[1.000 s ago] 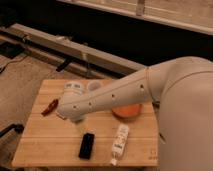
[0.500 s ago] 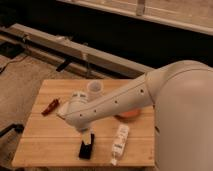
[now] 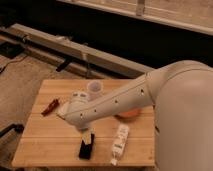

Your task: Place the eraser in the ceramic cup

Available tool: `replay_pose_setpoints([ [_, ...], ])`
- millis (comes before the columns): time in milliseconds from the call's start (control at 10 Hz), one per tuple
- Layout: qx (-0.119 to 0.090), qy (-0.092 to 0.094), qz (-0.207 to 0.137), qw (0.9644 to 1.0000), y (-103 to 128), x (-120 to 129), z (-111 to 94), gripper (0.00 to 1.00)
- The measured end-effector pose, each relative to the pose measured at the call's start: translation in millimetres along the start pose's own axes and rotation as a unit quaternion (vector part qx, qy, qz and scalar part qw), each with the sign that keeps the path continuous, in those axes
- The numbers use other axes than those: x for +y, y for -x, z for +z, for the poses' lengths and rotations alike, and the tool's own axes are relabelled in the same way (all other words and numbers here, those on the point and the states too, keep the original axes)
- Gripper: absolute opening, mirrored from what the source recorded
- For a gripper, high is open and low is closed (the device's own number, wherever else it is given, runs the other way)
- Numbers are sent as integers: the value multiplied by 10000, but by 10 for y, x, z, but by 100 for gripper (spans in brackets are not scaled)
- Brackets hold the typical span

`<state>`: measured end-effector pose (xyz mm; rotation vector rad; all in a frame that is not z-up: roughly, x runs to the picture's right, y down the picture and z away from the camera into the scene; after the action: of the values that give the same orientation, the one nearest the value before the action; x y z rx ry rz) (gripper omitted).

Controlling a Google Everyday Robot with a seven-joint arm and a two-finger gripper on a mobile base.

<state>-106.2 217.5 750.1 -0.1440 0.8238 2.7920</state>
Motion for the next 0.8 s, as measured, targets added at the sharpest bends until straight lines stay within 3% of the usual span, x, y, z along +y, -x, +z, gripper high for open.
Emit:
replay_pose_setpoints([
  [100,-201,-65,-187,9996,-9,40,40,80],
  [300,-520,-133,-986,9937,-159,81,149,80],
  [500,-509,-241,-1553,9863,-118,-10,253,80],
  [800,-279,-327,-1651,9853,-34,-228,357,80],
])
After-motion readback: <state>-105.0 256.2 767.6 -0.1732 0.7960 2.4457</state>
